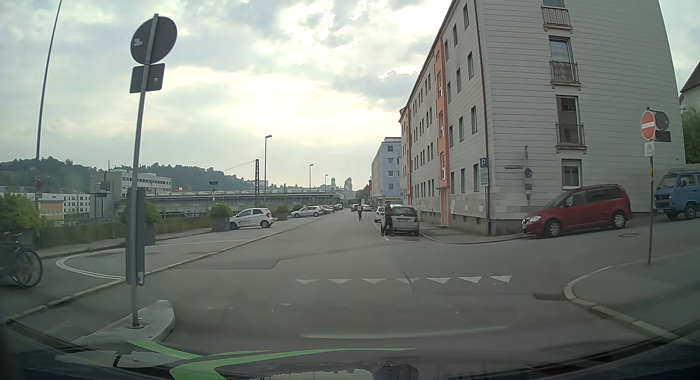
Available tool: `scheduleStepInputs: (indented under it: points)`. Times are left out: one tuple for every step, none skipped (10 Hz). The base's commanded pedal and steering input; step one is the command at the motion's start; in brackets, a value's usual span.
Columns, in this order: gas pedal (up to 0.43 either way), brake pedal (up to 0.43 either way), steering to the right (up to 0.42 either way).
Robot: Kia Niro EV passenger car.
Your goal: Follow the waypoints while adhering to traffic rules and regulations
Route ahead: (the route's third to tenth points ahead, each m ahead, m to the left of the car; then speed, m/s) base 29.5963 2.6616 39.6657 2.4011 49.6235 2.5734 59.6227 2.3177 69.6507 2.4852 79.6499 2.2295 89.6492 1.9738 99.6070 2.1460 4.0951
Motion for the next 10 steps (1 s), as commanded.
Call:
scheduleStepInputs:
  points:
    - [0.000,0.104,-0.033]
    - [0.000,0.110,-0.037]
    - [0.000,0.110,-0.039]
    - [0.000,0.110,-0.042]
    - [0.000,0.110,-0.044]
    - [0.000,0.110,-0.045]
    - [0.000,0.110,-0.044]
    - [0.000,0.110,-0.045]
    - [0.000,0.110,-0.045]
    - [0.000,0.073,-0.045]
